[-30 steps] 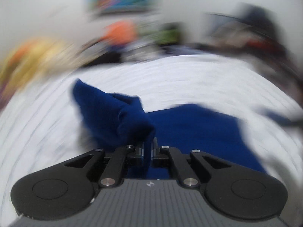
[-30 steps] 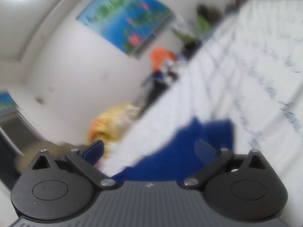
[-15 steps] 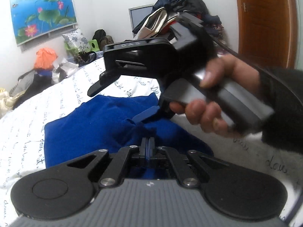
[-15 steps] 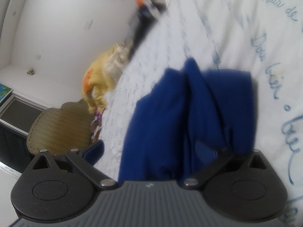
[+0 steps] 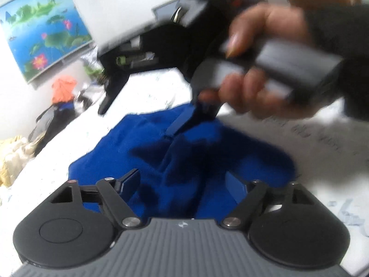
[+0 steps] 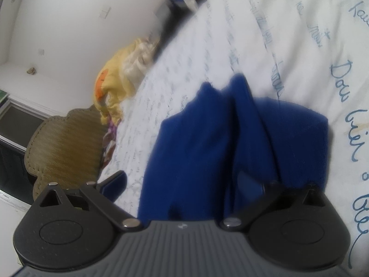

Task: Fold small clothes

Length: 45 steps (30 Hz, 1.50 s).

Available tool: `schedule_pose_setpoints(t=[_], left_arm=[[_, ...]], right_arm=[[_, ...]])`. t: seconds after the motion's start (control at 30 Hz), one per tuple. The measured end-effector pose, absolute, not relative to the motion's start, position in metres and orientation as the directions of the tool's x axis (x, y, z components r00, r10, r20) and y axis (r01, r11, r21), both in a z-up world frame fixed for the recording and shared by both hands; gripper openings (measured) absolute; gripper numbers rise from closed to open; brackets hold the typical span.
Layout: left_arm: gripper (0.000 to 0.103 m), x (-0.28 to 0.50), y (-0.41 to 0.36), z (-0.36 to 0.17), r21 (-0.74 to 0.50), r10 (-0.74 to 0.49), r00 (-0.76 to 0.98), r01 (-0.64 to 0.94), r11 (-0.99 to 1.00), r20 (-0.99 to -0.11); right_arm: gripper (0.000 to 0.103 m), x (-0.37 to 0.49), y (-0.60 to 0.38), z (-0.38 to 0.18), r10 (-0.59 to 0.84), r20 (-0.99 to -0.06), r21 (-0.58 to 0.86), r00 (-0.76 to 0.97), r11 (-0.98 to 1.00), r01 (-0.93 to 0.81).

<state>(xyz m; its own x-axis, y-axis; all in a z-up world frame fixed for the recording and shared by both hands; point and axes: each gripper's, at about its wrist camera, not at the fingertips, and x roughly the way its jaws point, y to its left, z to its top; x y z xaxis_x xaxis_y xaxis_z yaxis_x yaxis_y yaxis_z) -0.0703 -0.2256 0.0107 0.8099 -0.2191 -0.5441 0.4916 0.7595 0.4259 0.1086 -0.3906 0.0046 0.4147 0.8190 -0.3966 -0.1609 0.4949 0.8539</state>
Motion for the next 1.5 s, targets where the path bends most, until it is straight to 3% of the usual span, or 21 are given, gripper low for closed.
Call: schedule_pose_setpoints(t=[0.1, 0.13, 0.17, 0.23, 0.47, 0.5, 0.53, 0.57, 0.6, 0.8, 0.93, 0.97, 1.03, 1.07, 1.1, 1.13, 1.17, 1.27, 1.37, 1.43, 1.5], left_arm=[[0.070, -0.062, -0.230, 0.015, 0.412, -0.237, 0.809, 0.498, 0.763, -0.538], [0.053, -0.061, -0.233, 0.016, 0.422, -0.238, 0.812, 0.499, 0.757, -0.534], [0.024, -0.052, -0.231, 0.015, 0.423, -0.242, 0.804, 0.511, 0.749, -0.543], [0.012, -0.048, -0.231, 0.013, 0.429, -0.234, 0.802, 0.512, 0.744, -0.550], [0.010, -0.092, -0.224, 0.030, 0.539, -0.318, 0.860, 0.500, 0.677, -0.399], [0.010, -0.097, -0.224, 0.028, 0.554, -0.323, 0.860, 0.504, 0.663, -0.396], [0.010, -0.099, -0.224, 0.025, 0.564, -0.323, 0.859, 0.506, 0.652, -0.398], [0.009, -0.101, -0.224, 0.023, 0.569, -0.320, 0.861, 0.504, 0.650, -0.396], [0.009, -0.101, -0.224, 0.023, 0.562, -0.323, 0.857, 0.509, 0.652, -0.402], [0.008, -0.118, -0.230, 0.039, 0.497, -0.420, 0.816, 0.576, 0.649, -0.398], [0.012, -0.098, -0.240, 0.012, 0.404, -0.385, 0.730, 0.651, 0.642, -0.565], [0.020, -0.098, -0.236, 0.014, 0.389, -0.391, 0.730, 0.649, 0.654, -0.560], [0.033, -0.096, -0.217, 0.030, 0.321, -0.450, 0.703, 0.676, 0.663, -0.551], [0.053, -0.095, -0.204, 0.038, 0.290, -0.471, 0.701, 0.676, 0.677, -0.536], [0.066, -0.091, -0.190, 0.045, 0.263, -0.478, 0.709, 0.664, 0.700, -0.519], [0.091, -0.084, -0.176, 0.050, 0.242, -0.469, 0.723, 0.641, 0.728, -0.507], [0.101, -0.075, -0.162, 0.053, 0.225, -0.446, 0.744, 0.607, 0.762, -0.497], [0.097, -0.022, -0.126, 0.060, 0.134, -0.325, 0.783, 0.456, 0.880, -0.530], [0.091, 0.055, -0.088, 0.055, -0.164, -0.321, 0.701, 0.284, 0.945, -0.636], [0.087, 0.100, -0.069, 0.039, -0.344, -0.372, 0.607, 0.168, 0.924, -0.702], [0.074, 0.118, -0.068, 0.037, -0.365, -0.378, 0.612, 0.153, 0.919, -0.695]], right_arm=[[0.102, 0.109, -0.395, 0.002, 0.828, -0.383, 0.864, 0.410, 0.478, -0.157], [0.102, 0.110, -0.395, 0.002, 0.829, -0.384, 0.864, 0.407, 0.478, -0.157], [0.102, 0.111, -0.395, 0.003, 0.829, -0.388, 0.863, 0.404, 0.480, -0.157], [0.102, 0.113, -0.394, 0.004, 0.827, -0.399, 0.859, 0.397, 0.488, -0.154], [0.097, 0.129, -0.379, 0.017, 0.791, -0.474, 0.803, 0.385, 0.568, -0.179], [0.088, 0.132, -0.375, 0.018, 0.781, -0.488, 0.785, 0.390, 0.588, -0.195], [0.042, 0.136, -0.368, 0.018, 0.769, -0.514, 0.759, 0.380, 0.614, -0.215], [0.016, 0.139, -0.361, 0.015, 0.743, -0.563, 0.723, 0.363, 0.655, -0.219], [0.012, 0.140, -0.356, 0.012, 0.720, -0.596, 0.694, 0.356, 0.685, -0.224], [0.011, 0.098, -0.391, 0.050, 0.684, -0.505, 0.619, 0.526, 0.712, -0.331], [0.014, 0.088, -0.419, 0.013, 0.585, -0.615, 0.578, 0.529, 0.790, -0.202], [0.016, 0.081, -0.428, 0.009, 0.610, -0.561, 0.624, 0.560, 0.756, -0.199], [0.042, 0.064, -0.442, 0.017, 0.573, -0.525, 0.646, 0.629, 0.749, -0.144], [0.055, 0.055, -0.449, 0.023, 0.549, -0.488, 0.646, 0.678, 0.750, -0.142], [0.084, 0.045, -0.456, 0.027, 0.531, -0.438, 0.649, 0.726, 0.745, -0.153], [0.096, 0.040, -0.459, 0.029, 0.517, -0.409, 0.646, 0.752, 0.746, -0.161], [0.095, 0.042, -0.459, 0.029, 0.516, -0.434, 0.634, 0.738, 0.758, -0.157], [0.095, 0.062, -0.447, 0.020, 0.489, -0.568, 0.578, 0.662, 0.810, -0.102], [0.092, 0.071, -0.435, 0.013, 0.502, -0.555, 0.590, 0.663, 0.800, -0.111], [0.075, 0.077, -0.427, 0.008, 0.489, -0.540, 0.598, 0.685, 0.796, -0.097], [0.059, 0.079, -0.415, 0.007, 0.423, -0.551, 0.524, 0.719, 0.846, -0.097]])
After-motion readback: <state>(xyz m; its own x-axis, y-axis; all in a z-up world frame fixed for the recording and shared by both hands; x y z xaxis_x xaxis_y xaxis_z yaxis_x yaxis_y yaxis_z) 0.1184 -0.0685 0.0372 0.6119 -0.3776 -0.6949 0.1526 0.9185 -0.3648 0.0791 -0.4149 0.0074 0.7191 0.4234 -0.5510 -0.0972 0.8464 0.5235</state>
